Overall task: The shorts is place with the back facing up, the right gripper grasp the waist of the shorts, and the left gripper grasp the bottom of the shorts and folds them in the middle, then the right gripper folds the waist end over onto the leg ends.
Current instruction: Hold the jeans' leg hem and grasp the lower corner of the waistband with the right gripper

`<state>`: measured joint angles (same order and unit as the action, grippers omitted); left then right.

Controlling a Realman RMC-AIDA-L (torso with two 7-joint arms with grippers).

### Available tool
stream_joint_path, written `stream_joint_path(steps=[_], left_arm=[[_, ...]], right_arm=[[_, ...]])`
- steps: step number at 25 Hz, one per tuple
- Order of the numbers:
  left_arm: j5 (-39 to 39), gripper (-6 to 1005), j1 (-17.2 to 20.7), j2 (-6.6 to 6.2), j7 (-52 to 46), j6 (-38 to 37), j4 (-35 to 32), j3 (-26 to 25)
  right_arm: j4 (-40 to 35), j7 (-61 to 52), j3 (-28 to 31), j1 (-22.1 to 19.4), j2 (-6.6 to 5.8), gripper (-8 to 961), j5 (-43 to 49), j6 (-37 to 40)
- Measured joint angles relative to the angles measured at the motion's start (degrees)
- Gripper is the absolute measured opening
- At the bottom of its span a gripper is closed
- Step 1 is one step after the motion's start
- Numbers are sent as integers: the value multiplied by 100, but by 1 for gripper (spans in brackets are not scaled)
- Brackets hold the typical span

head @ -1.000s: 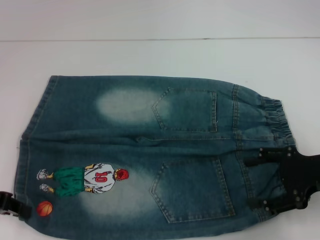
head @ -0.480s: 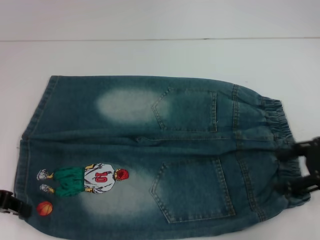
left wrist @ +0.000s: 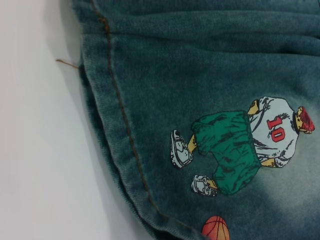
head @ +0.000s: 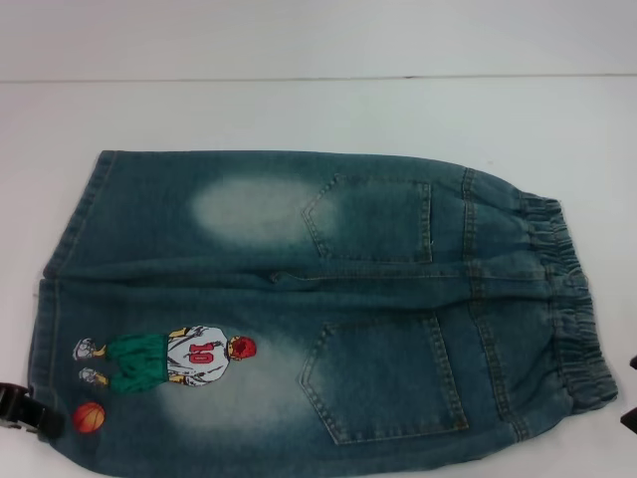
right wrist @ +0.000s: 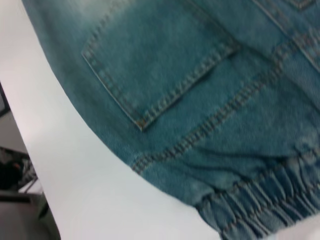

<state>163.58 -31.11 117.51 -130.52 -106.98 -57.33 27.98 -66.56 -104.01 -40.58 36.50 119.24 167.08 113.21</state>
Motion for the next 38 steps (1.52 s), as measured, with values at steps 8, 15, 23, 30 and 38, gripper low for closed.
stream_joint_path(steps=[8, 15, 23, 30, 38], left_arm=[[-2, 74, 10, 17, -5, 11, 0, 51], [-3, 75, 35, 27, -3, 42, -3, 50], [-3, 75, 44, 33, -4, 78, 17, 50], [-3, 75, 44, 39, -31, 83, 24, 50], [-9, 75, 37, 59, -39, 118, 29, 50]], right_arm=[[191, -162, -311, -31, 31, 881, 64, -171], [328, 6, -315, -91, 57, 862, -86, -230], [323, 476, -320, -206, 57, 841, -531, -329], [321, 841, -325, -323, 55, 822, -821, -338], [585, 1075, -359, -407, 29, 801, -1038, -611]])
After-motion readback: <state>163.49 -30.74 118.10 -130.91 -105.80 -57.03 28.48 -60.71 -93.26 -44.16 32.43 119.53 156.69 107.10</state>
